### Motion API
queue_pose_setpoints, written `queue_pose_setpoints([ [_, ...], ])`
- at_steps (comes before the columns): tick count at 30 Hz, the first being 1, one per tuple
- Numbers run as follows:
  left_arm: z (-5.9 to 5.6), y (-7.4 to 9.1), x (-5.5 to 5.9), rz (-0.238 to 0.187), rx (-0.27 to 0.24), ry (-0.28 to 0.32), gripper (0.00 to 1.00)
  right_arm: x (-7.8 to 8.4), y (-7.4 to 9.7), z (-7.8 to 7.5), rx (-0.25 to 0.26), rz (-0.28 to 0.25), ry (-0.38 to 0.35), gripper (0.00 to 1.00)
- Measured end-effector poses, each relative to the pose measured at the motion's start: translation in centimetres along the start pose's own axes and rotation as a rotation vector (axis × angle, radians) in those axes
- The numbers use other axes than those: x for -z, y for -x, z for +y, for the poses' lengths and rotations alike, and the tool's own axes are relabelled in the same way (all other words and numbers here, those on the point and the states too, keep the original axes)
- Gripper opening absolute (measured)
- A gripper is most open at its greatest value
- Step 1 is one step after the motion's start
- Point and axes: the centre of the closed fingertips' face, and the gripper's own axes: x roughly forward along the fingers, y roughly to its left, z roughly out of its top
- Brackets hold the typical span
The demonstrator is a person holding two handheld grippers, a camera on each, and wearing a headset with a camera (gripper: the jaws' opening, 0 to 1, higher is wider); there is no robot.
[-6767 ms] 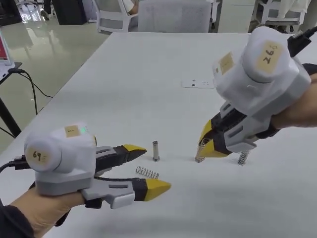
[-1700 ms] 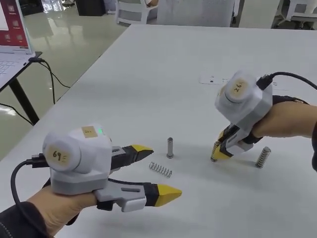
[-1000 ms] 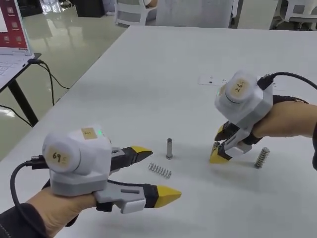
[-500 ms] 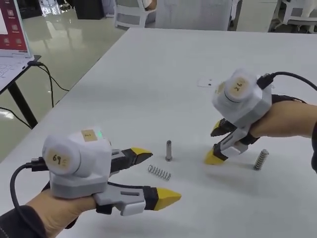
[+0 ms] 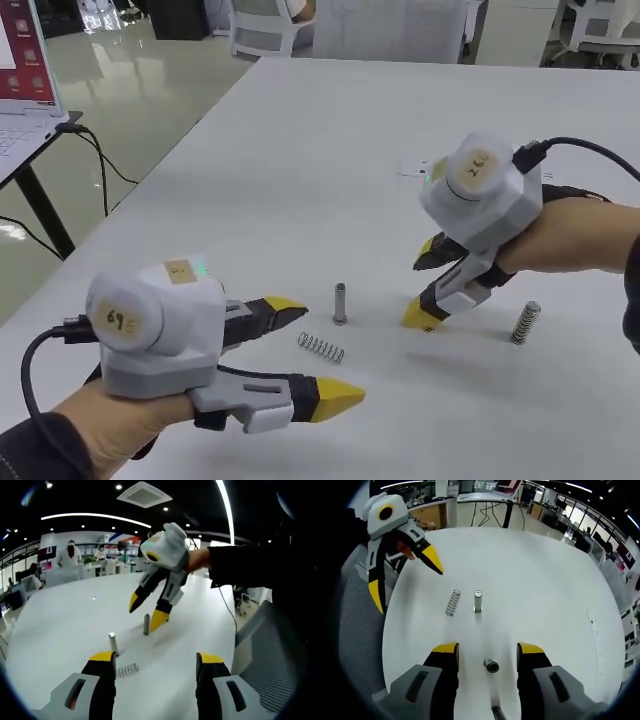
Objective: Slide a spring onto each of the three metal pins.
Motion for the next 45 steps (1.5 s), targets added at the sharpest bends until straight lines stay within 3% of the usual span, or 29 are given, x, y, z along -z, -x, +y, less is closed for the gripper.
queue_pose_setpoints([
  [45, 0.1, 0.0, 0.1, 0.003, -0.005, -0.004, 0.60, -2.0, -1.5, 3.5, -0.077, -0.004, 0.043, 0.41],
])
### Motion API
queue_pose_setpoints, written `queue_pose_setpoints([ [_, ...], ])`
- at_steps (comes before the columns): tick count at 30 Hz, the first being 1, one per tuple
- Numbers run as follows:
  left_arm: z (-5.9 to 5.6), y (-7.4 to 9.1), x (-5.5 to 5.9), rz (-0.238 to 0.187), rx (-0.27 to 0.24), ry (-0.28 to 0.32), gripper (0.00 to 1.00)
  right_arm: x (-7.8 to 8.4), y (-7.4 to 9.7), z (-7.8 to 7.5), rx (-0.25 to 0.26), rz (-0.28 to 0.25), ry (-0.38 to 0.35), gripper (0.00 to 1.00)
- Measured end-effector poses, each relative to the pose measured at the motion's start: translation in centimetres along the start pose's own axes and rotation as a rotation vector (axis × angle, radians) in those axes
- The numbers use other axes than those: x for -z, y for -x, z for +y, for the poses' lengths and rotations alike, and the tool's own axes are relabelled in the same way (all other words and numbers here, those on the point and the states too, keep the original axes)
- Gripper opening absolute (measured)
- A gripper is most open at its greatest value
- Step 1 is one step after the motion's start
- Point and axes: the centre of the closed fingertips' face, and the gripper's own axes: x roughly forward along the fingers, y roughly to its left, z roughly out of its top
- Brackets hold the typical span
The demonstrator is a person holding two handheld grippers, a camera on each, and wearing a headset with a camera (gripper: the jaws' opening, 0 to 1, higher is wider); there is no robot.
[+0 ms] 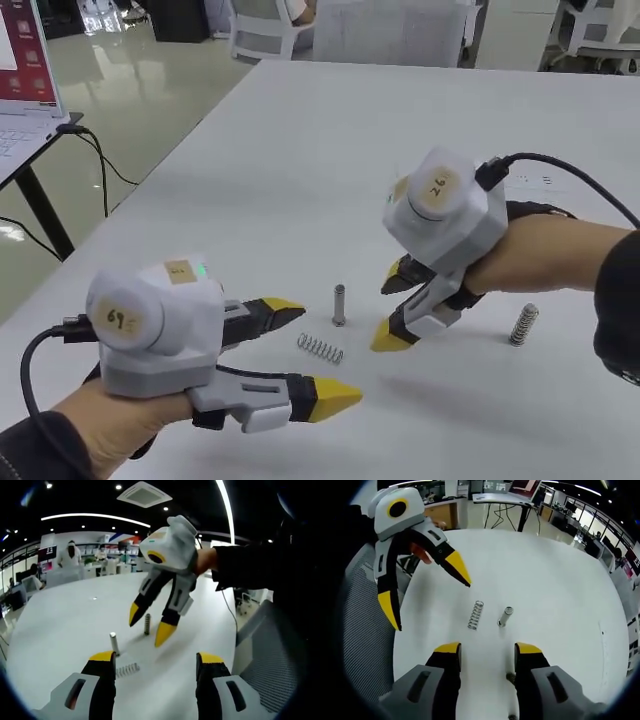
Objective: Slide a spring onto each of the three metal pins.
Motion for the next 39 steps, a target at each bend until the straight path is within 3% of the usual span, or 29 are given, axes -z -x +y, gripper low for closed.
queue_pose_setpoints([
  [18, -0.2, 0.1, -0.1, 0.002, 0.001, -0.004, 0.60, -0.7, -1.6, 1.9, -0.031, -0.008, -0.007, 0.37],
  [39, -0.1, 0.2, 0.1, 0.000, -0.002, -0.001, 0.60, -1.6, -4.2, 3.0, -0.035, -0.014, -0.021, 0.25],
])
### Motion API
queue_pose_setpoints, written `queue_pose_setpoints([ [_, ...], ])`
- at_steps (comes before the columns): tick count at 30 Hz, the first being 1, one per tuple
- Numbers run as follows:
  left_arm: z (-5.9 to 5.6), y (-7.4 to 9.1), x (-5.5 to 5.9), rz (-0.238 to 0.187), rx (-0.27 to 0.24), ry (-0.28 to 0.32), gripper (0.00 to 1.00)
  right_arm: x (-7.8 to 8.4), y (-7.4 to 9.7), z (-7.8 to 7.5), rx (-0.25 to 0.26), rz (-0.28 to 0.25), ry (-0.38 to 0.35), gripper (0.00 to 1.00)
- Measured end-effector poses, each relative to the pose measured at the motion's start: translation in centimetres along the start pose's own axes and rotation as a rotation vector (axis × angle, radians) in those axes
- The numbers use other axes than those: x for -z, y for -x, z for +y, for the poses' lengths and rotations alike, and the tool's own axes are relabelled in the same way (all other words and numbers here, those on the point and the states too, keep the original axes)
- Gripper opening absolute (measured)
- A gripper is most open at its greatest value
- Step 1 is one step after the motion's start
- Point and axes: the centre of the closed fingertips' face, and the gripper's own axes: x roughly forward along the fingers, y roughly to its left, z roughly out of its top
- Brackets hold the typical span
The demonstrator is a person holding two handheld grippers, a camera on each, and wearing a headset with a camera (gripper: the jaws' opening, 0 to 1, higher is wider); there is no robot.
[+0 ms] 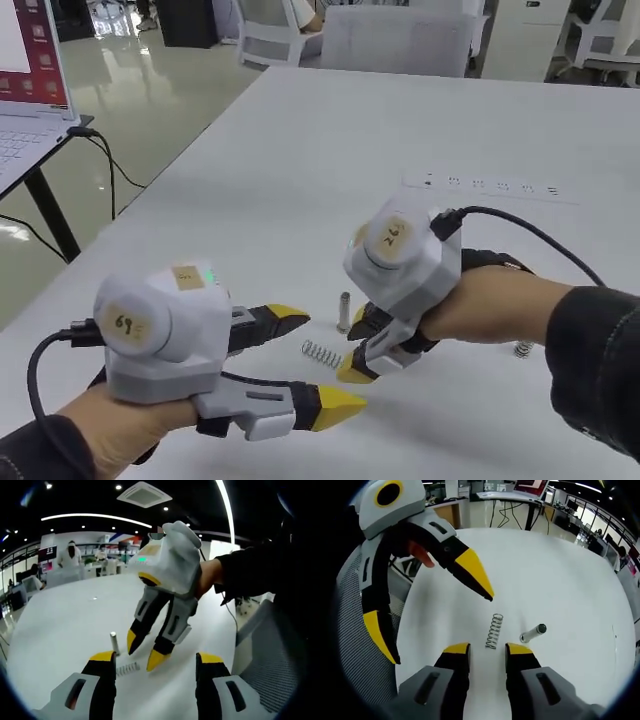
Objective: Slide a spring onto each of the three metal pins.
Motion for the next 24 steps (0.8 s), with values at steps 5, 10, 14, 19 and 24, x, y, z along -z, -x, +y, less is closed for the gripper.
queue_pose_setpoints([
  [5, 0.0, 0.0, 0.0, 0.000, 0.000, 0.001, 0.59, 0.3, -0.7, -0.1, 0.011, 0.009, -0.014, 0.23],
  [10, 0.0, 0.0, 0.1, 0.003, 0.001, 0.001, 0.59, 0.3, -1.1, -0.2, 0.022, 0.008, -0.032, 0.20],
  [14, -0.1, -0.1, 0.1, 0.003, 0.001, 0.001, 0.59, 0.4, -1.4, -0.2, 0.025, 0.014, -0.035, 0.18],
  [19, 0.0, 0.0, 0.1, 0.002, 0.000, 0.002, 0.59, 0.5, -1.7, -0.3, 0.034, 0.021, -0.040, 0.16],
  [24, -0.1, -0.1, 0.1, 0.005, 0.001, 0.002, 0.59, 0.7, -1.9, -0.3, 0.041, 0.030, -0.037, 0.15],
])
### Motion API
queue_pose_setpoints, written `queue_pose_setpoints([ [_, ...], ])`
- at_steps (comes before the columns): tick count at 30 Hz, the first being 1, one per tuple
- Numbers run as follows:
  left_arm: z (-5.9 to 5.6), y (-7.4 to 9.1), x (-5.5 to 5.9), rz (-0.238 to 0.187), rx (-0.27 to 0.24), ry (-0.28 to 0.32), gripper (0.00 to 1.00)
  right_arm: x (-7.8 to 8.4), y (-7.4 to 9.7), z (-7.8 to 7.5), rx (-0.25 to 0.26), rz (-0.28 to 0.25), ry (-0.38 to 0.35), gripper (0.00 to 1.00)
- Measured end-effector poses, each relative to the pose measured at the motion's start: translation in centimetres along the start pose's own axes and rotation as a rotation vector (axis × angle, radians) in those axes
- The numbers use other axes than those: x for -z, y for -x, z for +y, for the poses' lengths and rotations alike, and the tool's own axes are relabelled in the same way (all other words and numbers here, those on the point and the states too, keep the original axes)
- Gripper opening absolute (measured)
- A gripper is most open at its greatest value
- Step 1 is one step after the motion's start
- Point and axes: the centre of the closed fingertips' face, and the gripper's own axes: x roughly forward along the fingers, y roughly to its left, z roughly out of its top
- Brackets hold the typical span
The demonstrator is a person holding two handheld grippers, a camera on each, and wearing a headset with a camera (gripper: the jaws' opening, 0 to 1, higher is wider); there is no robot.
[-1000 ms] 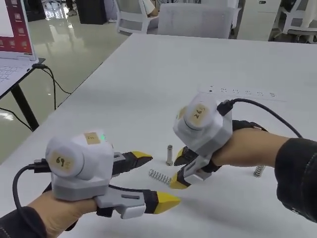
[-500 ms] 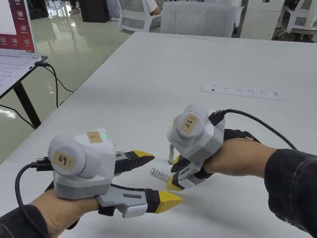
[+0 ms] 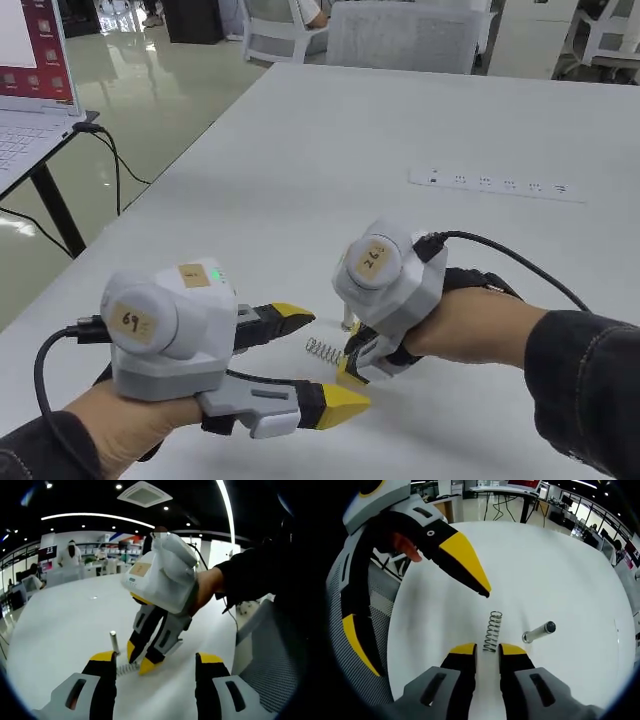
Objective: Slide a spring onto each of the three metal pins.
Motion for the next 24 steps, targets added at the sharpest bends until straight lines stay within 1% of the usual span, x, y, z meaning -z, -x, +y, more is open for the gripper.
queue_pose_setpoints([
  [7, 0.02, -0.01, 0.02, 0.002, 0.001, -0.002, 0.59, -0.07, -0.07, -0.09, 0.002, -0.004, -0.015, 0.13],
  [11, 0.03, -0.01, 0.01, 0.002, 0.000, -0.002, 0.59, -0.01, -0.06, -0.15, 0.002, -0.002, -0.031, 0.10],
  [13, 0.05, -0.01, -0.01, 0.002, 0.000, -0.002, 0.59, 0.04, -0.06, -0.32, 0.010, -0.001, -0.043, 0.09],
  [24, 0.00, -0.09, 0.07, 0.008, 0.003, -0.007, 0.58, 0.42, 0.20, -0.32, 0.013, 0.012, -0.041, 0.08],
])
